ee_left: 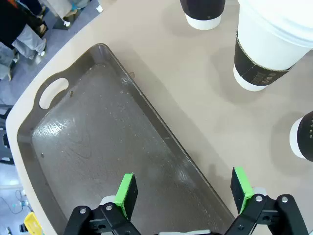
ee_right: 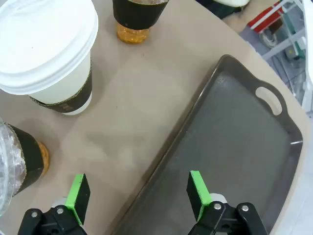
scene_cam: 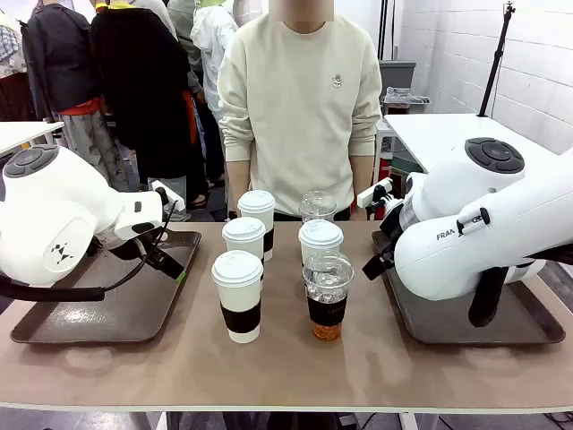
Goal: Distribute the coffee onto the tray.
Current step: Pick up one iced Americano and place it on the right Handle tray.
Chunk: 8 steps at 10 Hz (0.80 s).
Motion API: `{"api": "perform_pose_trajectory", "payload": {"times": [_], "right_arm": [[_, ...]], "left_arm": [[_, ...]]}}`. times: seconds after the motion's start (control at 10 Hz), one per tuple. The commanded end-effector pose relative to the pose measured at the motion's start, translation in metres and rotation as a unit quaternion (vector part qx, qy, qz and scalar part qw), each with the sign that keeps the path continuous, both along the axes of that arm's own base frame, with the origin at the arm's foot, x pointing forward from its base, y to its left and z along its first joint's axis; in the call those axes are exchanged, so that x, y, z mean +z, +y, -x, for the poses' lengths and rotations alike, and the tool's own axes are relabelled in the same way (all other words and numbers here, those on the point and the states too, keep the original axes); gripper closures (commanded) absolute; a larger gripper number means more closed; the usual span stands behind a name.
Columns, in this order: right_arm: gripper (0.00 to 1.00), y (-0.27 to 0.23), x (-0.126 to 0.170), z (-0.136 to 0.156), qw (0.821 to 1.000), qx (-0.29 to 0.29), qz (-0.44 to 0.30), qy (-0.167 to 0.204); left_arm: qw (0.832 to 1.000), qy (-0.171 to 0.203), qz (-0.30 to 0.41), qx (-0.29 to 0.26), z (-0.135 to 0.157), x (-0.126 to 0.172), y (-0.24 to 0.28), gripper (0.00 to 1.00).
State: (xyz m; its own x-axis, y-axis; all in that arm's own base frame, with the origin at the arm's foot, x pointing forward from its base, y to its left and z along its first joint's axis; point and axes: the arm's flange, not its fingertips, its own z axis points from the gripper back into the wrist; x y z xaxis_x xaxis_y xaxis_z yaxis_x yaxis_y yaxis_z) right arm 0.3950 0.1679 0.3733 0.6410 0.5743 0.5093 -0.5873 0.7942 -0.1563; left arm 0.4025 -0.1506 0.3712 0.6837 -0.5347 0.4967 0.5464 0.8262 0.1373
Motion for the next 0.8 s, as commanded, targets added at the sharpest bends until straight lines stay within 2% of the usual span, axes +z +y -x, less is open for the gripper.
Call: {"api": "perform_pose_trajectory", "payload": {"times": [0.0,0.7], "right_arm": [[0.0,0.0,0.0,0.0,1.0,0.0,0.0,0.0],[0.0,0.0,0.0,0.0,1.0,0.0,0.0,0.0]], "left_arm": [[1.0,0.0,0.0,0.0,0.0,0.0,0.0,0.0],[1.0,0.0,0.0,0.0,0.0,0.0,0.0,0.0]]}}
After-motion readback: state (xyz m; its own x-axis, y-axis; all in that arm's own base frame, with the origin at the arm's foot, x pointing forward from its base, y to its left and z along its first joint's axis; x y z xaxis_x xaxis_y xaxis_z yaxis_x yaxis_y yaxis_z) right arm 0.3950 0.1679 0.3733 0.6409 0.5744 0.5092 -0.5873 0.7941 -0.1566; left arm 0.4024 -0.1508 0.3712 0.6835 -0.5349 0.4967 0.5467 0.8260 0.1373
